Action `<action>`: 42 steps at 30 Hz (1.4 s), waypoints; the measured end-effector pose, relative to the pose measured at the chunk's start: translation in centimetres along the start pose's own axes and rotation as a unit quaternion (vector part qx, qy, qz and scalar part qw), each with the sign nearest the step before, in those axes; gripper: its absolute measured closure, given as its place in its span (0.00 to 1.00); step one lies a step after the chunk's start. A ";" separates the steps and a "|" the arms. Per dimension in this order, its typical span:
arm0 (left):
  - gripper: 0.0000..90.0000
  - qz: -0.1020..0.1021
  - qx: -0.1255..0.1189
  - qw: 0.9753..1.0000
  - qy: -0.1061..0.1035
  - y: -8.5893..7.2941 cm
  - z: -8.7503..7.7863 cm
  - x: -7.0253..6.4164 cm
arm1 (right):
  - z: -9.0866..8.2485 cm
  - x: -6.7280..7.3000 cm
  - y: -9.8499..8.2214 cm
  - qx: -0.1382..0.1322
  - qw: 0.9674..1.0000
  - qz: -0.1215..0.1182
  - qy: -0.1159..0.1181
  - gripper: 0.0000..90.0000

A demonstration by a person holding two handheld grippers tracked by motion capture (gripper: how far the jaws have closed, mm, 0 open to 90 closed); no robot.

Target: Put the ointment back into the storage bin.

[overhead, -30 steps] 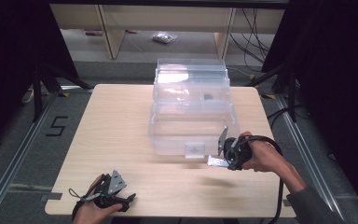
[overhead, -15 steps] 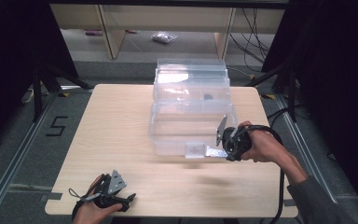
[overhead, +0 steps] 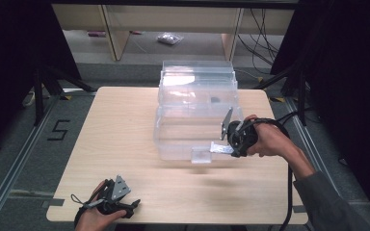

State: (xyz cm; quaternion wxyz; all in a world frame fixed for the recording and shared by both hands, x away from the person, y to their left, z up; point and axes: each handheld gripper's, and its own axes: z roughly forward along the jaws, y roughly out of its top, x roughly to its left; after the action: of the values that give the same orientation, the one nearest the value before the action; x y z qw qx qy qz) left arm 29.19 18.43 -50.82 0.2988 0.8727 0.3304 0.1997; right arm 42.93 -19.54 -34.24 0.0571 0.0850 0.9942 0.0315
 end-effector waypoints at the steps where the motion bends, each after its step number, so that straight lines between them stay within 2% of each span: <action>1: 0.18 0.000 0.000 1.000 0.000 0.0 0.0 0.0 | -0.1 -0.1 0.1 0.004 1.000 0.000 -0.003 0.78; 2: 0.18 0.000 -0.001 1.000 0.000 0.0 0.0 0.0 | -0.2 -0.3 0.3 0.003 1.000 -0.005 -0.002 0.78; 3: 0.18 0.000 -0.001 1.000 0.000 0.0 0.0 0.0 | -0.3 -0.3 0.3 0.003 1.000 0.008 0.001 0.78; 5: 0.18 0.000 -0.001 1.000 0.000 0.0 0.0 0.0 | -0.4 -0.8 0.4 -0.001 1.000 -0.004 -0.003 0.78; 6: 0.18 -0.002 -0.002 1.000 0.001 0.0 0.0 0.0 | -0.5 -0.8 0.4 -0.002 1.000 0.005 0.000 0.78; 7: 0.18 -0.002 -0.002 1.000 0.001 0.0 0.0 0.0 | -0.6 -1.0 0.5 -0.002 1.000 -0.003 -0.003 0.78; 12: 0.18 -0.001 -0.001 1.000 0.000 0.0 0.0 0.0 | -0.8 -1.7 0.7 -0.003 1.000 0.009 -0.005 0.78; 14: 0.18 0.000 0.000 1.000 0.000 0.0 0.0 0.0 | -0.6 -2.2 0.9 -0.003 1.000 -0.006 -0.005 0.78; 15: 0.18 0.000 0.000 1.000 0.000 0.0 0.0 0.0 | -0.6 -2.1 0.9 0.000 1.000 0.015 -0.006 0.78; 16: 0.18 0.000 0.000 1.000 0.000 0.0 0.0 0.0 | -0.5 -2.3 1.0 0.000 1.000 0.014 -0.005 0.78; 19: 0.18 -0.003 0.000 1.000 -0.001 0.0 0.0 -0.1 | -0.2 -3.0 1.1 -0.001 1.000 0.008 -0.007 0.78; 20: 0.18 -0.003 0.000 1.000 -0.001 0.0 0.0 -0.1 | -0.2 -3.2 1.2 0.003 1.000 0.021 -0.005 0.78; 21: 0.18 -0.003 -0.001 1.000 -0.002 0.0 0.0 -0.1 | 0.0 -3.5 1.1 -0.003 1.000 0.007 -0.008 0.78; 22: 0.18 -0.003 -0.001 1.000 -0.002 0.0 0.0 -0.1 | -0.1 -3.5 1.2 0.000 1.000 0.021 -0.004 0.78; 25: 0.18 0.001 -0.001 1.000 -0.002 0.0 0.0 -0.1 | 0.4 -4.5 1.2 -0.001 1.000 0.019 -0.003 0.78; 29: 0.18 -0.001 -0.001 1.000 -0.002 0.0 0.0 -0.1 | 0.8 -5.0 1.3 0.004 1.000 0.023 -0.001 0.78; 30: 0.18 -0.003 -0.001 1.000 -0.002 0.0 0.0 -0.1 | 1.0 -5.3 1.3 0.003 1.000 0.010 -0.003 0.78; 31: 0.18 -0.002 -0.001 1.000 -0.002 0.0 0.0 -0.1 | 1.2 -5.3 1.3 0.005 1.000 0.023 -0.001 0.78; 32: 0.18 0.004 -0.001 1.000 -0.002 0.0 0.0 -0.1 | 1.3 -5.5 1.3 0.006 1.000 0.021 -0.002 0.78; 34: 0.18 0.000 -0.001 1.000 -0.002 0.0 0.0 -0.1 | 1.5 -5.6 1.5 0.010 1.000 0.025 -0.002 0.78; 37: 0.18 0.003 -0.002 1.000 -0.002 0.0 0.0 -0.1 | 2.0 -5.9 1.7 0.011 1.000 0.021 0.001 0.78; 39: 0.18 0.002 -0.002 1.000 -0.002 0.0 0.0 -0.1 | 2.4 -6.2 1.8 0.005 1.000 0.007 -0.003 0.78; 40: 0.18 -0.001 -0.005 1.000 0.002 0.0 0.1 -0.2 | 2.4 -6.1 1.9 0.014 1.000 0.026 0.006 0.78; 41: 0.18 -0.001 -0.006 1.000 0.001 0.0 0.1 -0.2 | 2.6 -6.3 1.9 0.010 1.000 0.017 0.002 0.78; 42: 0.18 0.000 -0.005 1.000 0.001 0.0 0.1 -0.2 | 2.7 -6.4 1.9 0.012 1.000 0.022 0.000 0.78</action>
State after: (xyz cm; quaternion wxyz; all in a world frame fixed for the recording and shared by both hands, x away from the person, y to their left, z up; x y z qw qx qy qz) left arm 29.09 18.28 -50.92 0.3033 0.8708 0.3298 0.2023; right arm 49.84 -18.63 -36.09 0.0550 0.1073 0.9925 0.0209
